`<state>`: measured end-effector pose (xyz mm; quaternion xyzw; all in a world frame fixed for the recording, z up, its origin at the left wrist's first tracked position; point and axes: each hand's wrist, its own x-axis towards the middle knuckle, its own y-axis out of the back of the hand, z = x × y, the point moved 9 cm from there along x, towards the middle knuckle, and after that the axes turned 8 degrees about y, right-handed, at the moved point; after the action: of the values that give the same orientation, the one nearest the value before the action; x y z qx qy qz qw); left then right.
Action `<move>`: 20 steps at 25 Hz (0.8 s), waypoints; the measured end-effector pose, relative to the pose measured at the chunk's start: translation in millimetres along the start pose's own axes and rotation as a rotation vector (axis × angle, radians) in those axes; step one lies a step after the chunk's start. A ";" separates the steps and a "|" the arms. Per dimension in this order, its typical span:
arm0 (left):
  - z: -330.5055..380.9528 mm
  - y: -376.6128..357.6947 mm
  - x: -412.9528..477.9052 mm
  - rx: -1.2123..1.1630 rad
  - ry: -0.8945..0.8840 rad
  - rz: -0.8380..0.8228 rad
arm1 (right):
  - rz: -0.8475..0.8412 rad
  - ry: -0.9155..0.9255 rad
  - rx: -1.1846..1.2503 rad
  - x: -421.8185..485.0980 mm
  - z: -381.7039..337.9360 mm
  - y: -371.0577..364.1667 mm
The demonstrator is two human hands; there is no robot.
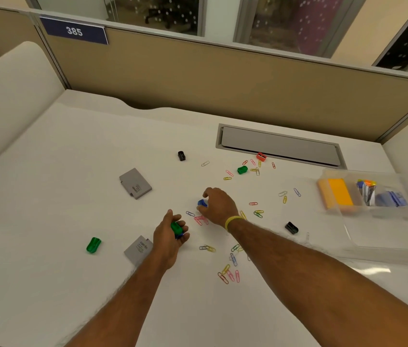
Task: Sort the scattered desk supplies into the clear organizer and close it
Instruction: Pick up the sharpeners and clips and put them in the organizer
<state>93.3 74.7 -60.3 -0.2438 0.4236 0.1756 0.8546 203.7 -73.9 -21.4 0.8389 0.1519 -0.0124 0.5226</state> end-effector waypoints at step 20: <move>20.0 -19.9 20.0 -0.098 0.043 -0.080 | 0.152 0.206 0.413 -13.0 -28.4 17.1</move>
<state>127.7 71.6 -60.7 -0.3059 0.4226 0.1568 0.8386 191.9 -59.0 8.8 0.9338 0.1351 0.0818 0.3210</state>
